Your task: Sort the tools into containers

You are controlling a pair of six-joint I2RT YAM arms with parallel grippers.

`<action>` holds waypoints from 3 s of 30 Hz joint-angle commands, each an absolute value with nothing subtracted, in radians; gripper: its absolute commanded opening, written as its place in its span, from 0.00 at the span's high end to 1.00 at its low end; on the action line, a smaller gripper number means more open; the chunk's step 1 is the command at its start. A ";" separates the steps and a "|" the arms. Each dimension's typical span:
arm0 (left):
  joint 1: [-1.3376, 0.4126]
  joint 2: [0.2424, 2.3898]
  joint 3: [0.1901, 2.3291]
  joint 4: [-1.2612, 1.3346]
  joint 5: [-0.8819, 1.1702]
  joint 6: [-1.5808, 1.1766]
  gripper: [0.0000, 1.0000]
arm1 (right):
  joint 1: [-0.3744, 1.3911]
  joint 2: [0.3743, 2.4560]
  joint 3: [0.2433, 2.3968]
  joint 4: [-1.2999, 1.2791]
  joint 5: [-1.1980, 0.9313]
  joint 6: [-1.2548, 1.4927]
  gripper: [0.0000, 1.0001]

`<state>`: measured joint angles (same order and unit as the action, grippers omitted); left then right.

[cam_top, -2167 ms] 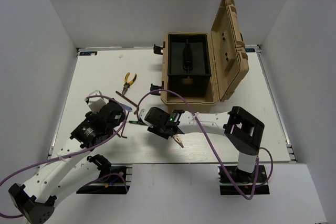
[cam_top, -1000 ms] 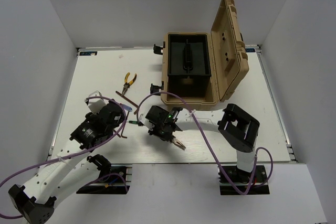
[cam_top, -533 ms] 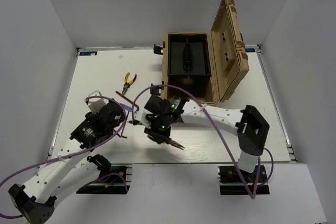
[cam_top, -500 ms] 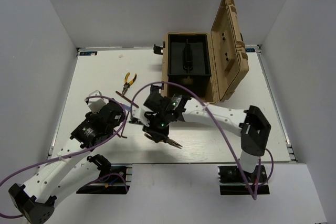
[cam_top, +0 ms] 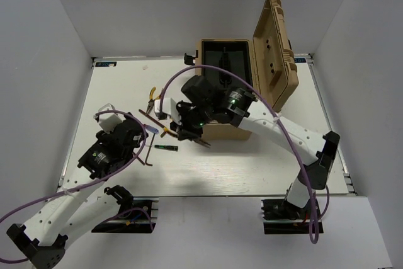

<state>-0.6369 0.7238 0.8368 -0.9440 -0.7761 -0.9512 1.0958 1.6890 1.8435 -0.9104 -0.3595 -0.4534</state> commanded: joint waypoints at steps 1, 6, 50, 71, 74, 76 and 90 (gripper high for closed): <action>-0.632 0.718 0.856 -0.966 -0.808 -0.965 0.12 | 1.025 1.603 1.824 -0.841 -0.239 -0.615 1.00; -0.632 0.727 0.847 -0.934 -0.808 -0.956 0.12 | 0.934 1.556 1.807 -0.802 -0.250 -0.730 1.00; -0.299 1.618 1.107 -0.189 -0.420 -0.245 0.62 | 0.675 1.453 1.580 -0.673 -0.429 -0.410 1.00; -0.150 2.151 1.661 -0.396 -0.184 -0.193 0.52 | 0.677 1.339 1.442 -0.652 -0.459 -0.278 1.00; -0.141 2.160 1.652 -0.405 -0.193 -0.183 0.52 | 0.676 1.344 1.440 -0.650 -0.465 -0.272 1.00; -0.141 2.169 1.625 -0.405 -0.193 -0.183 0.55 | 0.676 1.345 1.440 -0.646 -0.466 -0.267 1.00; -0.123 2.191 1.635 -0.448 -0.155 -0.173 0.69 | 0.673 1.315 1.425 -0.641 -0.466 -0.250 1.00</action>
